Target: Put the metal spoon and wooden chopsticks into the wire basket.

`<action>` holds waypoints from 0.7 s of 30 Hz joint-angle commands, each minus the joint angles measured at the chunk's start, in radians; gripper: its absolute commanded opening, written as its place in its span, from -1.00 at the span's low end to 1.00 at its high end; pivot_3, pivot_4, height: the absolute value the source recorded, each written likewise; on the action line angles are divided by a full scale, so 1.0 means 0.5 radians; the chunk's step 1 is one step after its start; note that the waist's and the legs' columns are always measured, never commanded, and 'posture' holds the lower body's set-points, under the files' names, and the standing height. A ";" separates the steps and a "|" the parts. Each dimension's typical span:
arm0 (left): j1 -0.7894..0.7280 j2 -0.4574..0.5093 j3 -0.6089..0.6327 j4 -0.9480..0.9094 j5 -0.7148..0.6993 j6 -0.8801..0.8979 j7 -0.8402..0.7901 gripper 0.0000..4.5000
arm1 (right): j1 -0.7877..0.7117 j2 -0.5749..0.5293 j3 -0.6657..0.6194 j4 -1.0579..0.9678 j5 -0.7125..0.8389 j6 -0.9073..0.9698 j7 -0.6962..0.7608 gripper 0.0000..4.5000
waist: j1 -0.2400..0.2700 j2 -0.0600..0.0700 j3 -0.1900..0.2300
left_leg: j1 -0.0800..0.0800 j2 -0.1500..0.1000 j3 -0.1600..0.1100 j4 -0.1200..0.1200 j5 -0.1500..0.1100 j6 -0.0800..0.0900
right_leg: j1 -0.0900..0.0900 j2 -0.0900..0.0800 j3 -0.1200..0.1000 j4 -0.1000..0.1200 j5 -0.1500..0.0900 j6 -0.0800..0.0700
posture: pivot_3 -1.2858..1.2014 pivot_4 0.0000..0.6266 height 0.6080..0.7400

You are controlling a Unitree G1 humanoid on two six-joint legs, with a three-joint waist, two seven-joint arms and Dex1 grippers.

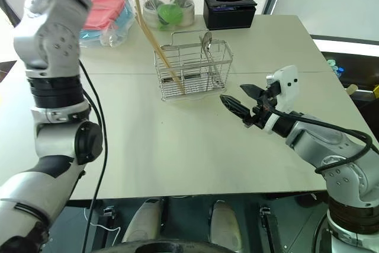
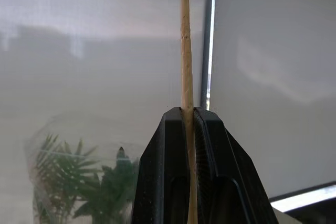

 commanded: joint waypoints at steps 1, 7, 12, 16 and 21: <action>0.031 -0.055 -0.041 0.008 0.105 -0.224 0.041 -0.99 | 0.009 0.015 -0.082 -0.095 0.063 -0.036 -0.047 0.72 | 0.000 0.000 0.000 | 0.000 0.000 0.000 0.001 0.000 0.000 | 0.000 0.000 0.000 0.000 0.000 0.000 | 0.03 -0.52 0.62; 0.149 -0.208 -0.047 0.138 0.144 -0.372 0.071 -0.99 | 0.041 0.016 -0.080 -0.127 0.092 -0.044 -0.094 0.72 | 0.003 0.000 0.000 | 0.000 0.000 0.000 0.002 -0.001 0.002 | 0.001 0.000 0.000 -0.001 0.000 0.000 | 0.03 -0.52 0.62; 0.217 -0.294 -0.052 0.195 0.137 -0.395 0.090 -0.99 | 0.058 0.003 -0.081 -0.140 0.114 -0.048 -0.116 0.72 | 0.002 0.000 0.000 | -0.001 0.000 0.000 0.003 -0.001 0.002 | 0.002 0.000 0.000 -0.001 0.000 0.000 | 0.03 -0.52 0.62; 0.303 -0.361 -0.088 0.216 0.151 -0.392 0.088 -0.99 | 0.046 -0.017 -0.092 -0.130 0.127 -0.042 -0.116 0.72 | 0.002 0.000 0.000 | -0.001 0.000 0.000 0.003 -0.002 0.003 | 0.002 0.000 0.000 -0.001 0.000 0.000 | 0.03 -0.52 0.62; 0.388 -0.416 -0.106 0.231 0.151 -0.364 0.095 -0.99 | 0.036 -0.034 -0.102 -0.118 0.146 -0.042 -0.124 0.72 | 0.002 0.000 0.000 | -0.001 0.000 0.000 0.003 -0.002 0.003 | 0.002 0.000 0.000 -0.001 0.000 0.000 | 0.03 -0.52 0.62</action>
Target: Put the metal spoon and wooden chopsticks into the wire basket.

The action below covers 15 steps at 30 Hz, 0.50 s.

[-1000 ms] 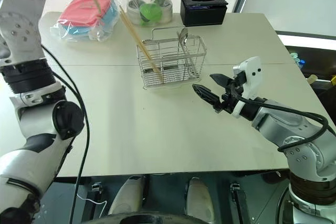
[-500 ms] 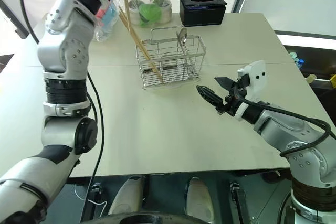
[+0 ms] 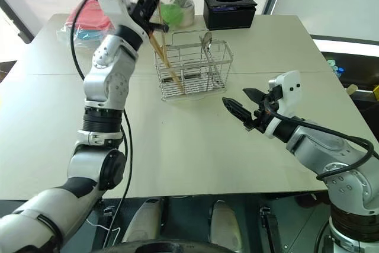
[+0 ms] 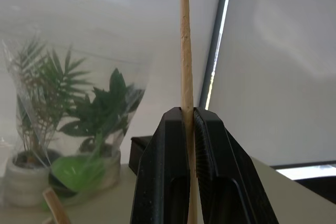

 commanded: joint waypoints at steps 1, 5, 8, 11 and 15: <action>0.001 -0.019 -0.012 -0.037 -0.003 0.003 0.014 -0.99 | -0.025 -0.026 -0.069 -0.064 0.038 -0.037 -0.010 0.72 | 0.000 0.000 0.000 | 0.000 0.000 0.000 0.000 0.000 0.000 | 0.000 0.000 0.000 0.000 0.000 0.000 | 0.03 -0.52 0.62; 0.017 -0.036 0.019 -0.054 -0.043 0.067 0.027 -0.26 | -0.026 -0.027 -0.068 -0.061 0.046 -0.040 -0.020 0.72 | 0.000 0.000 0.000 | 0.000 0.000 0.000 0.000 0.000 0.000 | 0.000 0.000 0.000 0.000 0.000 0.000 | 0.03 -0.52 0.62; -0.003 -0.010 0.052 -0.099 -0.104 0.178 0.020 0.44 | -0.033 -0.025 -0.062 -0.050 0.046 -0.042 -0.024 0.72 | -0.001 0.000 0.000 | 0.000 0.000 0.000 0.000 0.000 0.000 | 0.000 0.000 0.000 0.000 0.000 0.000 | 0.03 -0.52 0.62; -0.029 0.070 0.070 -0.175 -0.158 0.305 -0.021 0.97 | -0.050 -0.026 -0.053 -0.030 0.035 -0.046 -0.019 0.72 | -0.002 0.000 0.000 | 0.000 0.000 0.000 0.000 0.000 0.000 | 0.000 0.000 0.000 0.000 0.000 0.000 | 0.03 -0.52 0.62; -0.060 0.244 0.085 -0.290 -0.224 0.498 -0.095 0.97 | -0.079 -0.052 -0.042 0.004 -0.014 -0.064 0.023 0.72 | -0.007 0.001 0.000 | 0.001 0.000 0.000 0.000 0.000 0.001 | 0.000 0.000 0.000 0.001 0.000 0.000 | 0.03 -0.52 0.62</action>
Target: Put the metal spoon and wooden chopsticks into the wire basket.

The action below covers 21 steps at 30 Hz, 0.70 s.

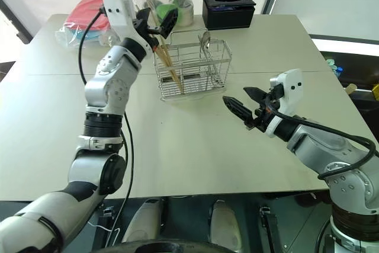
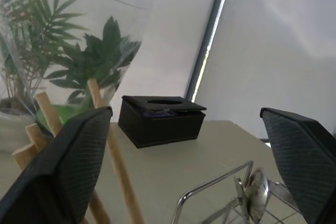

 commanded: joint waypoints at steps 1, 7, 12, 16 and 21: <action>-0.098 0.197 0.066 -0.178 -0.090 0.200 -0.103 0.97 | -0.072 -0.062 -0.034 0.015 -0.061 -0.069 0.064 0.72 | 0.000 0.000 0.000 | 0.000 0.000 0.000 0.000 0.000 0.000 | 0.000 0.000 0.000 0.000 0.000 0.000 | 0.03 -0.52 0.62; -0.112 0.839 0.136 -0.301 -0.323 0.606 -0.617 0.97 | -0.199 -0.207 -0.021 0.226 -0.244 -0.146 0.287 0.72 | -0.013 0.003 0.002 | 0.000 0.000 0.000 -0.001 0.000 0.000 | -0.002 0.000 0.000 0.001 0.000 0.000 | 0.03 -0.52 0.62; 0.096 1.309 0.174 -0.481 -0.511 0.781 -1.124 0.97 | -0.300 -0.305 0.037 0.415 -0.424 -0.232 0.501 0.72 | -0.012 0.005 0.002 | -0.001 0.000 0.001 -0.002 0.000 0.000 | -0.002 0.000 0.000 -0.001 -0.004 -0.008 | 0.03 -0.52 0.62; 0.497 1.602 0.262 -0.755 -0.625 0.831 -1.423 0.97 | -0.389 -0.349 0.114 0.576 -0.587 -0.299 0.629 0.72 | -0.016 0.006 0.003 | -0.001 0.001 0.001 -0.002 -0.001 0.000 | -0.002 0.000 0.001 -0.002 -0.005 -0.010 | 0.03 -0.52 0.62; 0.963 1.763 0.393 -0.984 -0.606 0.793 -1.487 0.97 | -0.458 -0.344 0.161 0.674 -0.700 -0.344 0.749 0.72 | -0.023 0.007 0.003 | -0.002 0.002 0.002 -0.003 -0.001 0.000 | -0.006 -0.001 0.001 -0.001 -0.006 -0.012 | 0.03 -0.52 0.62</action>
